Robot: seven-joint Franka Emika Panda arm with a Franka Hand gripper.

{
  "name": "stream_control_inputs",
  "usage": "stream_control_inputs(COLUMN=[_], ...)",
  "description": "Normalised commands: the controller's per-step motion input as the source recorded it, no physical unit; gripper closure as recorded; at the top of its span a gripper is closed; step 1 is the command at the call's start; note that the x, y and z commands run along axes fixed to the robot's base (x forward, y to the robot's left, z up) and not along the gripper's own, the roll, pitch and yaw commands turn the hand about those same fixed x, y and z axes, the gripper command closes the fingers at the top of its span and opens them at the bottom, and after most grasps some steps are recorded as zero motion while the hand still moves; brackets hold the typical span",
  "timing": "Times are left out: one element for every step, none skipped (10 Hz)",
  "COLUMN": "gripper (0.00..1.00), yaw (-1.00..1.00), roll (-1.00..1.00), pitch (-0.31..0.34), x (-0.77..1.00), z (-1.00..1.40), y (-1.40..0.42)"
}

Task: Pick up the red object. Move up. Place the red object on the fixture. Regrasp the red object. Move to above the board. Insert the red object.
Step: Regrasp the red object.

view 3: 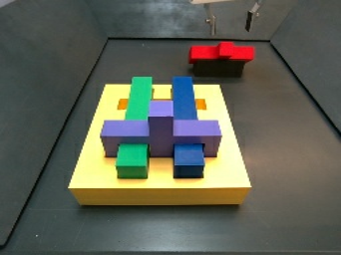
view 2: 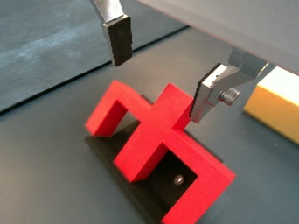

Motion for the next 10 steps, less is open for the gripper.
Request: stream_control_inputs(gripper=[0.00,0.00,0.00,0.00,0.00,0.00,0.00,0.00,0.00,0.00], yaw=[0.17,0.13,0.09,0.00,0.00,0.00,0.00,0.00,0.00,0.00], roll=[1.00,1.00,1.00,1.00,1.00,1.00,1.00,1.00,0.63,0.03], pitch=[0.337,0.349,0.383,0.469,0.483,0.511,0.503,0.429,0.263,0.003], x=[0.06,0.07,0.08,0.16,0.19,0.26,0.28,0.22,0.07,0.00], z=[0.11,0.11,0.12,0.15,0.14,0.06,0.00,-0.07,0.00,0.00], y=[-0.09,-0.13,-0.16,-0.23,-0.25,-0.26,-0.25,-0.25,-0.11,-0.03])
